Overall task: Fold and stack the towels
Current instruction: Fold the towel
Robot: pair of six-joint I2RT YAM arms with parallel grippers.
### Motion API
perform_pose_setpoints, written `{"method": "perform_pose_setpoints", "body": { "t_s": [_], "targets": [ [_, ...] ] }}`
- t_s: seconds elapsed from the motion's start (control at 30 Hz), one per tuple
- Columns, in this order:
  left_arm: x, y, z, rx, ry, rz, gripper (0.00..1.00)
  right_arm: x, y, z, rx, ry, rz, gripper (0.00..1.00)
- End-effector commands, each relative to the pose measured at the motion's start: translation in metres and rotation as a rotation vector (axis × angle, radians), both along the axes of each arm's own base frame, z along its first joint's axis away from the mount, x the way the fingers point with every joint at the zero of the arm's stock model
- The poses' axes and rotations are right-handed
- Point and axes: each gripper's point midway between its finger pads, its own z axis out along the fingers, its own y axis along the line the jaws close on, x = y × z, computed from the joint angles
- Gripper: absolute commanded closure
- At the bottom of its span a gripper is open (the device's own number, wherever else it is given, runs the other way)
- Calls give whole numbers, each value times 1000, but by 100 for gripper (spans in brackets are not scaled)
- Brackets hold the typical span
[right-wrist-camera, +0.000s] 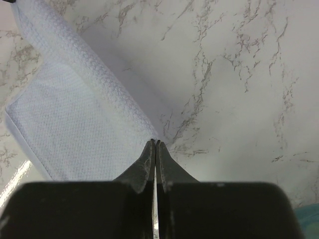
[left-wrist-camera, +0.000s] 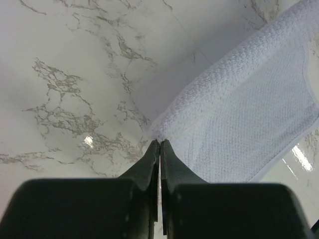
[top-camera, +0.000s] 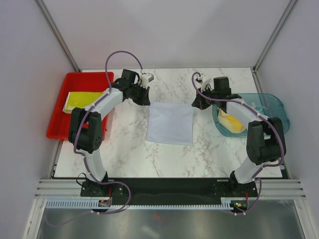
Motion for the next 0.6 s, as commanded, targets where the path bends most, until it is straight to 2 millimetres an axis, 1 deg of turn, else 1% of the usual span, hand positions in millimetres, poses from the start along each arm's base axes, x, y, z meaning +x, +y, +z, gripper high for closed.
{"method": "perform_pose_setpoints", "body": {
  "t_s": [0.0, 0.03, 0.07, 0.1, 0.17, 0.2, 0.23, 0.27, 0.3, 0.4, 0.47, 0.5, 0.57],
  "targets": [
    [16, -9, 18, -22, -90, 1, 98, 7, 1, 23, 42, -86, -34, 100],
    [14, -11, 18, -18, -96, -9, 98, 5, 0, 23, 46, -83, -38, 100],
    [17, -12, 21, -12, -132, -15, 98, 6, 0, 27, 50, -97, -39, 100],
    [11, -16, 18, -5, -141, -33, 98, 4, -1, 24, 47, -92, -41, 100],
    [9, -17, 22, 12, -198, -45, 98, 3, -2, 24, 43, -99, -47, 100],
    [5, -22, 26, 2, -237, -60, 98, 2, -4, 21, 37, -96, -54, 100],
    [4, -24, 27, 3, -257, -67, 98, 2, -4, 21, 34, -98, -58, 100],
    [-1, -25, 22, 11, -262, -76, 98, 1, -5, 21, 37, -99, -64, 100],
    [-1, -27, 25, 9, -276, -77, 98, 1, -5, 20, 36, -96, -69, 100],
    [-3, -26, 20, 31, -286, -81, 98, -1, -5, 20, 46, -96, -81, 100],
    [-2, -23, 22, 45, -315, -70, 98, -1, -4, 25, 61, -114, -87, 100],
    [-2, -21, 20, 48, -315, -64, 98, -4, -5, 22, 67, -105, -94, 100],
    [2, -21, 26, 43, -331, -51, 98, -4, -6, 22, 69, -105, -107, 100]
  ]
}}
